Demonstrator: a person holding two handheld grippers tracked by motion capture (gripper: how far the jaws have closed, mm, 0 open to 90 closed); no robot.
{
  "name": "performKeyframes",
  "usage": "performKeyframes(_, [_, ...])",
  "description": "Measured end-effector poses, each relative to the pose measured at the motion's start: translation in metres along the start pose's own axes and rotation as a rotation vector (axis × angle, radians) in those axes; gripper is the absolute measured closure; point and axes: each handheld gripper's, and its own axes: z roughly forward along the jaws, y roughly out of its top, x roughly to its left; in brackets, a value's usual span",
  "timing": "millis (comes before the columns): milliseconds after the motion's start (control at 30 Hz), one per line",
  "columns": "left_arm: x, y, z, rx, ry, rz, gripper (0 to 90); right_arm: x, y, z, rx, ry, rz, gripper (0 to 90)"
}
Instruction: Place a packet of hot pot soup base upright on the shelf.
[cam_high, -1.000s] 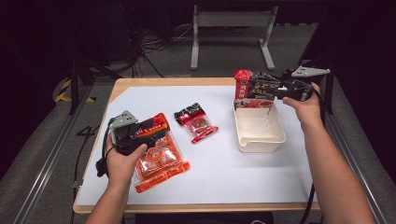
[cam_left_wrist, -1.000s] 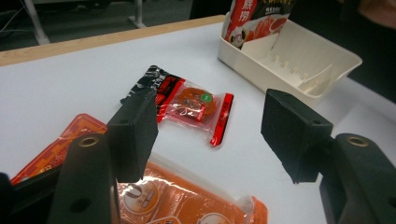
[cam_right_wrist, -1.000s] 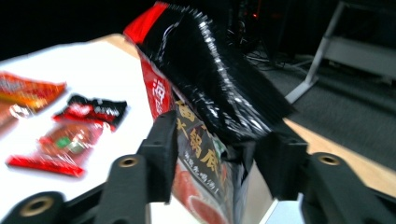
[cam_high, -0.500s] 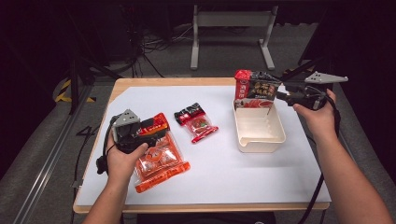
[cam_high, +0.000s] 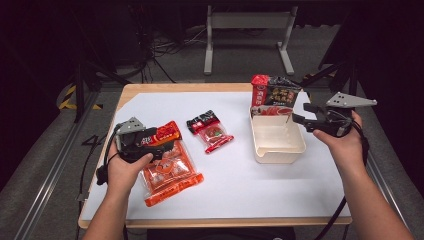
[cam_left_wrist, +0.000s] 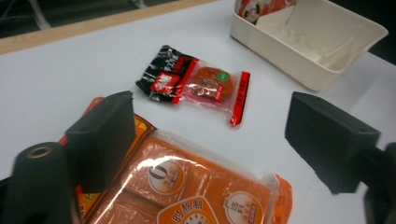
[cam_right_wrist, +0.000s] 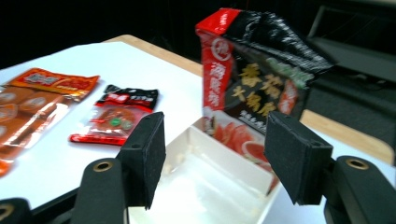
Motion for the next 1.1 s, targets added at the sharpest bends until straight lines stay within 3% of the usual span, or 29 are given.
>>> performKeyframes(67, [0.001,0.000,0.000,-0.003,-0.009,-0.006,13.1,0.002,0.000,-0.001,0.001,0.003,0.001,39.1])
performKeyframes(133, [0.002,-0.002,-0.002,-0.020,0.021,0.002,12.9,0.014,-0.001,-0.002,0.011,0.022,-0.023,39.0])
performKeyframes(200, [0.002,-0.003,-0.003,-0.022,0.026,0.007,12.5,0.017,-0.002,-0.002,0.012,0.030,-0.027,39.0])
performKeyframes(333, [0.007,-0.004,-0.006,-0.018,0.043,0.005,10.5,0.036,-0.004,-0.002,0.006,0.070,-0.045,38.3])
performKeyframes(533, [0.009,-0.004,-0.009,-0.023,0.049,0.016,12.0,0.051,-0.008,-0.003,-0.009,0.103,-0.038,36.8])
performKeyframes(667, [0.010,-0.005,-0.011,-0.038,0.040,0.001,12.7,0.055,-0.013,-0.001,-0.023,0.123,-0.023,36.7])
performKeyframes(700, [0.011,-0.005,-0.012,-0.044,0.039,0.006,12.5,0.057,-0.014,0.002,0.000,0.136,-0.026,36.7])
performKeyframes(933, [0.019,-0.006,-0.019,-0.072,0.040,-0.027,11.1,0.064,-0.017,0.004,0.004,0.149,-0.053,36.3])
performKeyframes(1100, [0.026,-0.007,-0.023,-0.081,0.092,-0.016,8.7,0.070,-0.018,0.005,-0.002,0.173,-0.071,36.0])
